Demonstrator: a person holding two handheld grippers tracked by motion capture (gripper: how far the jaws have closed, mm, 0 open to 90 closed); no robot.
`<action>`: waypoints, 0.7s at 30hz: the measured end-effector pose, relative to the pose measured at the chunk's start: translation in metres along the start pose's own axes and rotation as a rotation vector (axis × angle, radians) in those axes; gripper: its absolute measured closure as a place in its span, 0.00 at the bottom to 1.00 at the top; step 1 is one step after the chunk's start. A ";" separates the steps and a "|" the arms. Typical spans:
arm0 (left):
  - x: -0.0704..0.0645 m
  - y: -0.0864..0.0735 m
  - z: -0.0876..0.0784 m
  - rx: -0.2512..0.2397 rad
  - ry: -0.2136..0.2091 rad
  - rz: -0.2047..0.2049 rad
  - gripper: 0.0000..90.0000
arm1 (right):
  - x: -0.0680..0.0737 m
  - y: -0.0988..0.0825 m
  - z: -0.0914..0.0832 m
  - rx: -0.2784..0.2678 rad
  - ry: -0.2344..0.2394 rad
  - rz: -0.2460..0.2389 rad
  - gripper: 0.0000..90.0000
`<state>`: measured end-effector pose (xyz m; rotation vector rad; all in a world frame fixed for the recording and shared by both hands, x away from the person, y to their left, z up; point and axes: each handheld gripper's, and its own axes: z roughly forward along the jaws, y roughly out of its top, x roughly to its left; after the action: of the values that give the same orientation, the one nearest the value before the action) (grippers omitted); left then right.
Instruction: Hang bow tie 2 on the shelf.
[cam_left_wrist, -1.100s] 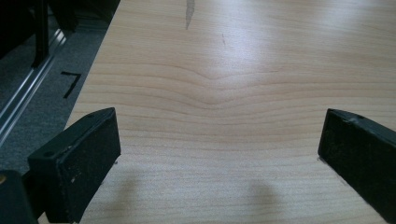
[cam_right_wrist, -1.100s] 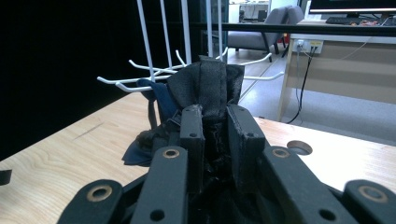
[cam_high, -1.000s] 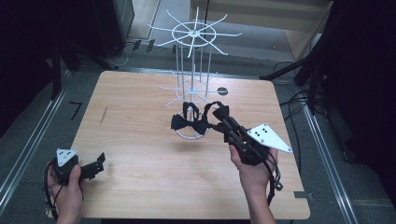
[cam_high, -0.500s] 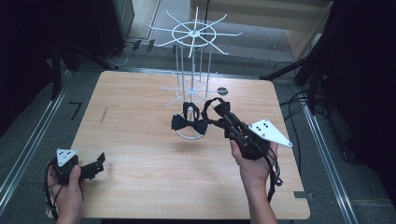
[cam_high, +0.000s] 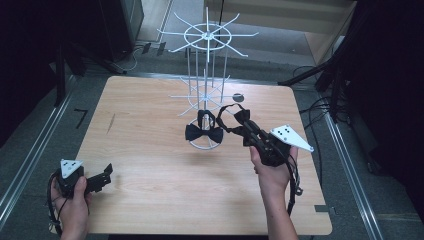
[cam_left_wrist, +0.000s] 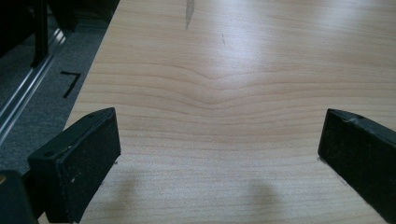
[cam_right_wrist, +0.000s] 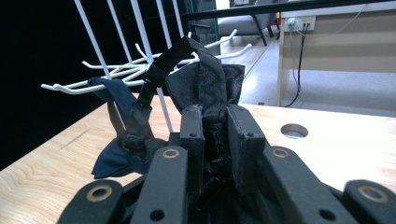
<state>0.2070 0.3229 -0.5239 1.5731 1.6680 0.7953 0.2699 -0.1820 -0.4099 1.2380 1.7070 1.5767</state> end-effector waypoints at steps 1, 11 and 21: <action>0.000 0.000 0.000 0.000 0.000 0.000 0.00 | -0.001 0.000 0.000 0.001 -0.001 0.001 0.87; 0.000 0.000 0.000 0.001 -0.001 0.002 0.00 | -0.006 -0.010 0.010 0.044 0.004 0.026 0.87; 0.000 0.000 0.000 0.002 -0.004 -0.001 0.00 | -0.012 -0.016 0.026 0.098 0.011 0.062 0.87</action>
<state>0.2071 0.3234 -0.5239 1.5744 1.6671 0.7899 0.2930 -0.1783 -0.4335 1.3443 1.7872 1.5545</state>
